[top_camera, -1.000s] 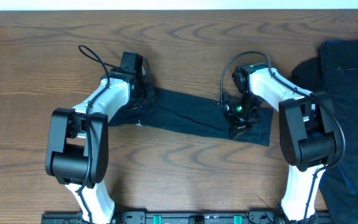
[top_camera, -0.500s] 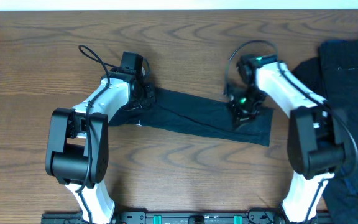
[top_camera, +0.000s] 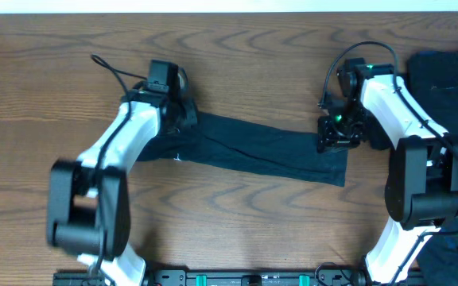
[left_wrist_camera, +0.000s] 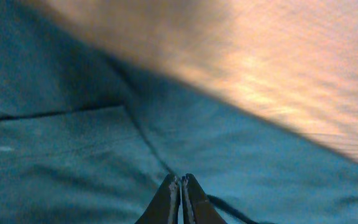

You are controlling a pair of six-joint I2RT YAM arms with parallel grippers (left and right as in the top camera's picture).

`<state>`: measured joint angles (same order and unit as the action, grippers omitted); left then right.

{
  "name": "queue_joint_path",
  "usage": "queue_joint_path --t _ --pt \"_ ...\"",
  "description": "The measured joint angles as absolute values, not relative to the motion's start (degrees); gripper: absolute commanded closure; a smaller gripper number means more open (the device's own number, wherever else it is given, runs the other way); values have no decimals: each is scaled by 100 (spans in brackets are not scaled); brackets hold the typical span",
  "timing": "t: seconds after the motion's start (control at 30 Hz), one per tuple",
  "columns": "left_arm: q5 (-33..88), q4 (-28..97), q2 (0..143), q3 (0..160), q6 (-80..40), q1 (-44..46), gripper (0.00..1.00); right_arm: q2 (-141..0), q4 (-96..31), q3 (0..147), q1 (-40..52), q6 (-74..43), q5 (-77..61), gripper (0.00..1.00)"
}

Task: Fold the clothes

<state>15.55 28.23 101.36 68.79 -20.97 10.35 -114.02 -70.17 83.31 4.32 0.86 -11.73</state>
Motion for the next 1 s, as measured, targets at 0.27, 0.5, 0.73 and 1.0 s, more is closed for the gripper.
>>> queue_joint_path --t 0.27,0.5,0.73,1.0 --pt "1455 3140 9249 6958 -2088 1035 76 -11402 -6578 8195 246 -565 -471 57" --pt "856 3634 9356 6943 -2071 1035 46 -11402 -6281 7701 248 -1291 -233 60" --pt "666 3715 9356 6790 -2097 1035 44 -11402 -6263 7588 248 -1695 -145 56" --pt "600 3710 9358 6783 -2095 1035 44 -11354 -5647 7216 248 -1806 -261 61"
